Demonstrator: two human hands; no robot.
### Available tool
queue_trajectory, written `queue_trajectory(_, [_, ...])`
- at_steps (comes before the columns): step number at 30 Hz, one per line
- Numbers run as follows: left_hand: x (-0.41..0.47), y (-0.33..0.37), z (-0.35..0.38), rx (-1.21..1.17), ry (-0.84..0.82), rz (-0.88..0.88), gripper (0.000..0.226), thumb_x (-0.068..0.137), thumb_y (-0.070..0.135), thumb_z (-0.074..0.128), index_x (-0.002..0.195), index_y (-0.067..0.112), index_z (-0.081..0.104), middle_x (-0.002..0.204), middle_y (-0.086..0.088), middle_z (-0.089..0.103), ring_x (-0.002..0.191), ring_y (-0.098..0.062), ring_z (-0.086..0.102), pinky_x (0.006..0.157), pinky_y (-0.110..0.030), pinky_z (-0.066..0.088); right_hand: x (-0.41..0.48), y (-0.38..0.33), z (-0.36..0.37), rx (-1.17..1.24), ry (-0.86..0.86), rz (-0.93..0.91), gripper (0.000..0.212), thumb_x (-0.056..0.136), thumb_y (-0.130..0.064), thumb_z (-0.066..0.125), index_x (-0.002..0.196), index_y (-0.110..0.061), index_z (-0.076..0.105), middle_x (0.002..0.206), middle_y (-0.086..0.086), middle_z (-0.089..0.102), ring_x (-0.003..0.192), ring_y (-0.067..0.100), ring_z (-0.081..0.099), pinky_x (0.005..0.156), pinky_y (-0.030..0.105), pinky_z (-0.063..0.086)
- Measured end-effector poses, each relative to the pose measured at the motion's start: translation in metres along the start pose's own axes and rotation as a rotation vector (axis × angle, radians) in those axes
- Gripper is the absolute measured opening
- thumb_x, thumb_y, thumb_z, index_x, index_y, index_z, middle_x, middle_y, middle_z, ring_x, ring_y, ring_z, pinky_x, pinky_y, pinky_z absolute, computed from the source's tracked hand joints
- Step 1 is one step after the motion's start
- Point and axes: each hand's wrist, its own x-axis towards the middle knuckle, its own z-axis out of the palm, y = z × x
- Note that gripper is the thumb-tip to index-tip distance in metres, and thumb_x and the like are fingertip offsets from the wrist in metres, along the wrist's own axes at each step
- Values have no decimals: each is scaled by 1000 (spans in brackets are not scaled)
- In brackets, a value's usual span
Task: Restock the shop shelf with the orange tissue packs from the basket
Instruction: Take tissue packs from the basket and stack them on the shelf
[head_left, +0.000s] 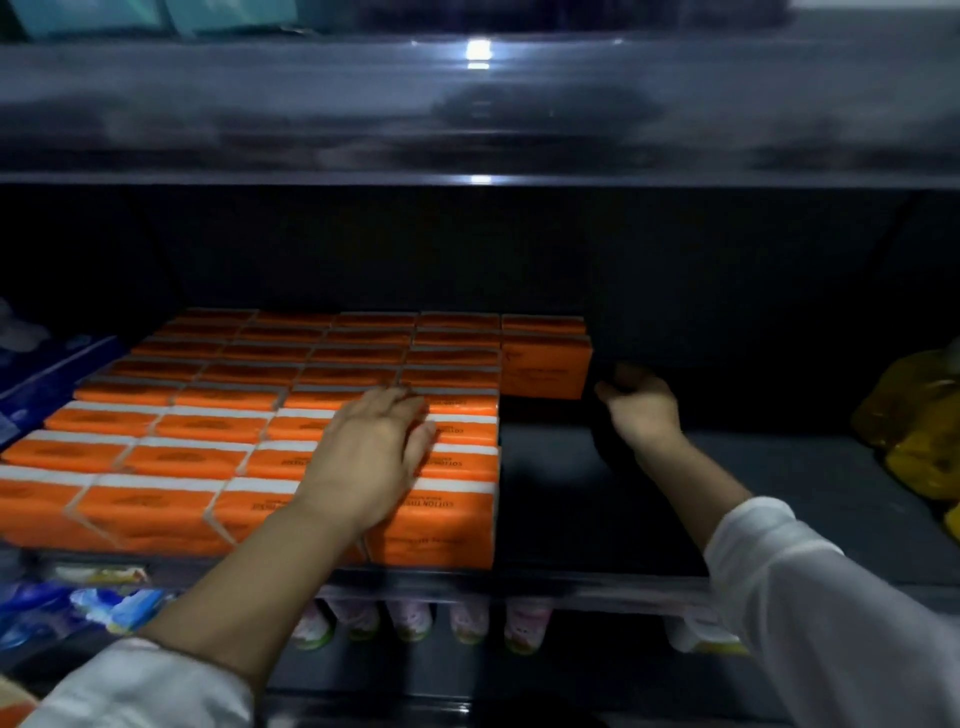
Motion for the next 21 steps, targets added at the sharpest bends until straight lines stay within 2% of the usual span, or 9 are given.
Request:
queue_trajectory(2, [-7,0,-12,43,56,25,60,89,49,27,118,11,64,121,-9,62,114,-30,56,99,-43,44,-17,-5,-14,-61,-13,-42,36,88,-16,62,122,-5,59,124,13,61,116,28,55,100,32,42])
queue_trajectory(6, [-37,-6,-43,169,55,53,50,86,45,36,107,13,68,112,-9,65,102,-31,62,88,-42,50,-60,-25,-34,-228,-64,-217,39,90,-19,60,125,-4,57,126,14,59,118,27,54,98,28,39])
queue_trajectory(10, [-103,-33,-73,233,39,-16,47,84,42,39,101,11,69,106,-11,68,94,-32,65,79,-41,54,-118,-56,-26,-312,-135,-456,39,89,-17,60,126,-7,56,129,12,56,120,26,52,98,24,36])
queue_trajectory(15, [-213,-97,-92,309,-19,-236,43,80,41,41,94,12,69,89,-10,66,79,-34,63,62,-40,55,-206,-93,29,-355,-377,-691,36,86,-17,64,121,-8,60,123,12,61,113,26,56,96,28,38])
queue_trajectory(18, [-285,-132,-102,339,-41,-414,29,76,38,63,92,15,70,84,-7,65,75,-31,63,58,-36,54,-257,-109,73,-367,-544,-796,36,85,-17,66,119,-9,61,121,12,62,111,25,58,96,28,38])
queue_trajectory(20, [-330,-151,-106,367,-62,-494,31,70,33,78,94,15,71,85,-6,66,76,-30,65,62,-35,53,-289,-119,103,-389,-643,-848,38,84,-17,67,120,-8,61,121,13,62,112,26,57,96,27,37])
queue_trajectory(21, [-351,-161,-107,350,-86,-546,35,72,33,77,101,14,71,92,-8,67,83,-31,65,70,-36,53,-305,-123,117,-405,-688,-866,38,84,-17,67,121,-8,60,121,13,62,113,26,57,95,27,37])
